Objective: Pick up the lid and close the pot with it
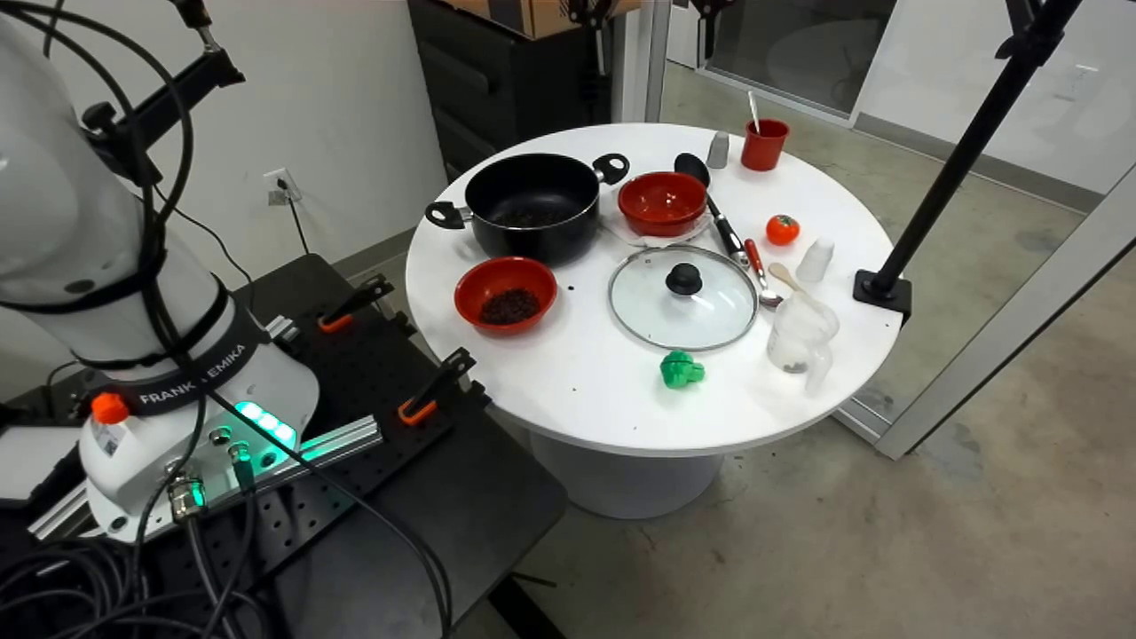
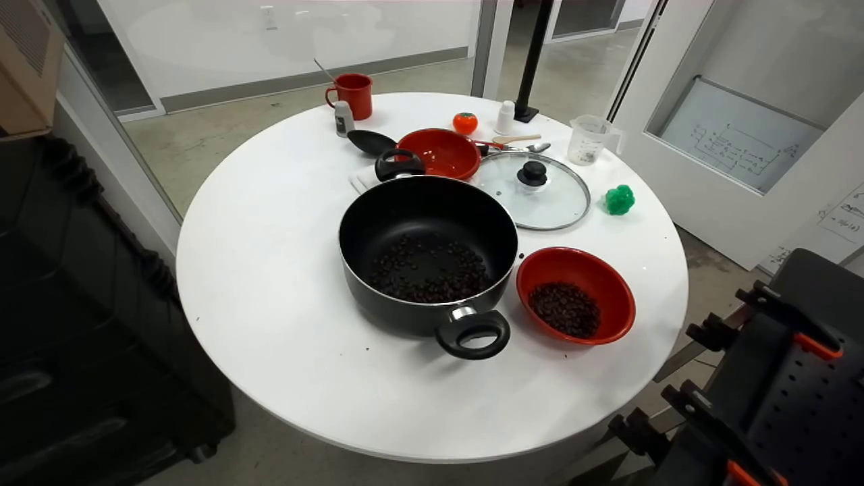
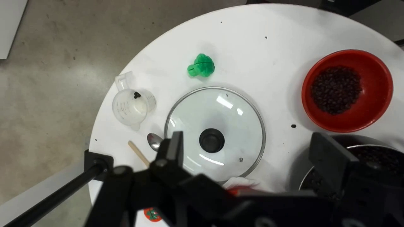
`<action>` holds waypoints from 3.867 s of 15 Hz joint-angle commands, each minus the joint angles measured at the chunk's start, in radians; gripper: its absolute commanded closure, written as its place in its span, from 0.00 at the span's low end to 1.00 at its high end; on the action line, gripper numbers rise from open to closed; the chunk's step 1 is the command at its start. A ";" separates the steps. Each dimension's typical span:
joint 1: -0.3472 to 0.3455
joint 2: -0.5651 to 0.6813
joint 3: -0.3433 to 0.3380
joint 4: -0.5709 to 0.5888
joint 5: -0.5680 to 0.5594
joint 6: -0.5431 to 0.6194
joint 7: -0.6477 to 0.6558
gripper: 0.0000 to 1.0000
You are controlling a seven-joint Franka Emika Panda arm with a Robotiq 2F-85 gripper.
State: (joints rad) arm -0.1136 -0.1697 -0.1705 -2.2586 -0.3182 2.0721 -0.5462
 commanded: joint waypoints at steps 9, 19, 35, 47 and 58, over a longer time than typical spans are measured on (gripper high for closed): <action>0.025 0.316 0.071 0.150 -0.120 0.014 0.006 0.00; -0.045 0.677 0.115 0.435 -0.097 0.088 -0.155 0.00; -0.029 0.753 0.117 0.426 -0.097 0.159 -0.297 0.00; 0.018 0.982 0.088 0.614 -0.149 0.162 -0.180 0.00; 0.011 1.123 0.069 0.760 -0.141 0.103 -0.175 0.00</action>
State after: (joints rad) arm -0.1099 0.9070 -0.0931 -1.5656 -0.4486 2.2157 -0.7300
